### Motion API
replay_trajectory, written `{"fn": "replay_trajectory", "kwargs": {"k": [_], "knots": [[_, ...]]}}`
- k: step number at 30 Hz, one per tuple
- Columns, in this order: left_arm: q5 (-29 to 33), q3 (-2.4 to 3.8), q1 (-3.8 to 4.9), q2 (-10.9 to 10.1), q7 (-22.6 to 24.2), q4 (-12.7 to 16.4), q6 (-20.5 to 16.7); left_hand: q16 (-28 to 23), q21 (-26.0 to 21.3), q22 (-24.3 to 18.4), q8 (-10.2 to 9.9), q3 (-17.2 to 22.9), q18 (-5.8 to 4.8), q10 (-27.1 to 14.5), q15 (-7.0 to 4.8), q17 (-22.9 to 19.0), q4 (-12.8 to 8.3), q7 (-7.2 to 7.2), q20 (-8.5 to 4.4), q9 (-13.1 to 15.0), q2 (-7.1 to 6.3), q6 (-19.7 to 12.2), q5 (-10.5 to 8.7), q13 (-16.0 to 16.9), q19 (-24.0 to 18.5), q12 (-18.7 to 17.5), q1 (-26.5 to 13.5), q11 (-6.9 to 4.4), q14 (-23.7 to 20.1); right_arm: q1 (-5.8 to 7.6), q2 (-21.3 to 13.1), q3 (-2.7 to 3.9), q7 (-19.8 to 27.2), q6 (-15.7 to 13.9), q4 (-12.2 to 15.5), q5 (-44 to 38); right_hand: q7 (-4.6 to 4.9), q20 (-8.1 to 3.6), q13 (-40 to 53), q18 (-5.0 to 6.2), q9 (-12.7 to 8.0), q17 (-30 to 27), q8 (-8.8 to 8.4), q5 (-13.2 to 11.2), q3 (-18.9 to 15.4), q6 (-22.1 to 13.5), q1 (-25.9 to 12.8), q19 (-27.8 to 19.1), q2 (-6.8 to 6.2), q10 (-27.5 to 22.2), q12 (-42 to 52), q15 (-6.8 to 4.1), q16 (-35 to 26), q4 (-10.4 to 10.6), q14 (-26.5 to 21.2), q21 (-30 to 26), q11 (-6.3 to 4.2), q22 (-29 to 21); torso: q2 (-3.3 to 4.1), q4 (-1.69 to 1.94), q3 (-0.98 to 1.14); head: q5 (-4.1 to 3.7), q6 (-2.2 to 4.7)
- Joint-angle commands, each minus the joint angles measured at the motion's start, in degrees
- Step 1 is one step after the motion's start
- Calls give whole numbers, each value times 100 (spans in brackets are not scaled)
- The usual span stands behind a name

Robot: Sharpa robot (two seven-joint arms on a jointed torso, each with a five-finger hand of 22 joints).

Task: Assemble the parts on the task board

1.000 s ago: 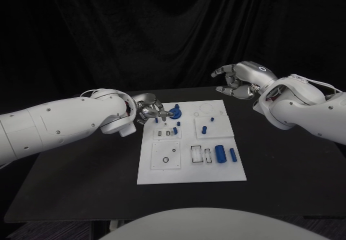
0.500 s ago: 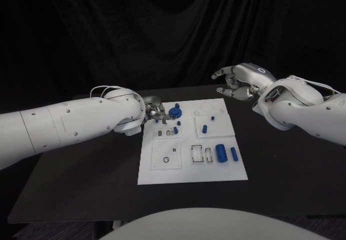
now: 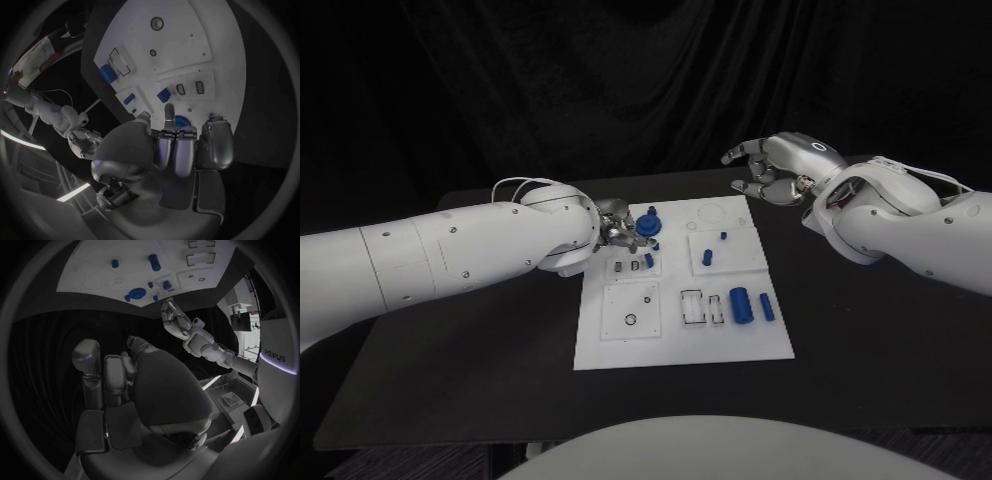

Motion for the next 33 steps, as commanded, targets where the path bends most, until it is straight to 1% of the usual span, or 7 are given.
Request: {"fn": "replay_trajectory", "kwargs": {"k": [1,5,12,14,18,25,33], "knots": [[-35,5,-42,33,123,-58,-83,14,-24,-6,-28,0,-49,606,-47,1505,-29,0,-8,9,5,22,21,1502,-30,14,33,-37,595,-23,29,4,57,-42,-14,-11,-10,13,-9,-101,-7,-1,32,28,30,41,17,43,-20,49,25,6,17,5,27,18,1,652,7,-21,5,11,-1],[-35,5,-98,63,144,-102,-56,14,-39,-33,-48,10,-44,606,-45,1505,-39,1,-6,19,10,28,31,1502,-45,14,39,-35,595,-33,57,4,61,-40,-39,-11,-6,13,-16,-101,-8,-4,36,27,32,49,13,42,-21,45,21,8,15,8,28,16,4,651,4,-16,19,12,-1],[-35,5,-201,117,191,-160,-58,14,-65,-60,-118,41,-38,606,-37,1505,-69,7,0,52,28,41,55,1502,-67,14,53,-27,595,-38,84,4,53,-40,-90,-11,3,15,-29,-95,-11,-35,45,24,34,68,1,31,-28,38,14,12,-14,15,15,-22,10,642,4,-9,16,-18,-1],[-35,6,-231,126,198,-176,-53,14,-71,-64,-139,55,-37,606,-36,1505,-84,8,2,65,32,52,65,1502,-71,14,62,-27,595,-42,94,4,50,-37,-104,-11,6,16,-37,-90,-12,-53,47,24,35,74,-1,20,-31,30,8,14,-31,16,5,-56,12,634,0,-21,21,-13,-1],[-36,6,-271,151,213,-209,-16,14,-82,-74,-171,78,-34,606,-34,1505,-107,8,4,84,41,63,80,1502,-79,14,76,-26,595,-50,98,4,42,-31,-117,-11,9,17,-44,-88,-13,-58,49,24,36,77,-2,15,-33,23,4,16,-37,17,2,-67,14,631,2,-29,18,-18,-1],[-36,6,-341,215,275,-309,-5,14,-99,-93,-224,119,-29,606,-32,1505,-137,12,7,112,61,72,104,1502,-94,14,96,-23,595,-71,109,4,33,-26,-141,-11,22,23,-62,-85,-20,-71,54,24,44,93,-17,1,-36,12,-9,25,-52,28,-8,-98,25,623,6,-10,11,-54,-1],[-36,6,-382,235,372,-340,-51,14,-117,-115,-266,149,-24,606,-29,1505,-154,15,10,133,76,76,130,1502,-110,14,101,-20,595,-80,123,4,0,13,-146,-11,26,25,-66,-83,-23,-69,56,26,48,99,-23,-4,-33,10,-12,28,-51,34,-9,-111,28,620,7,-9,4,-87,-1]]}}
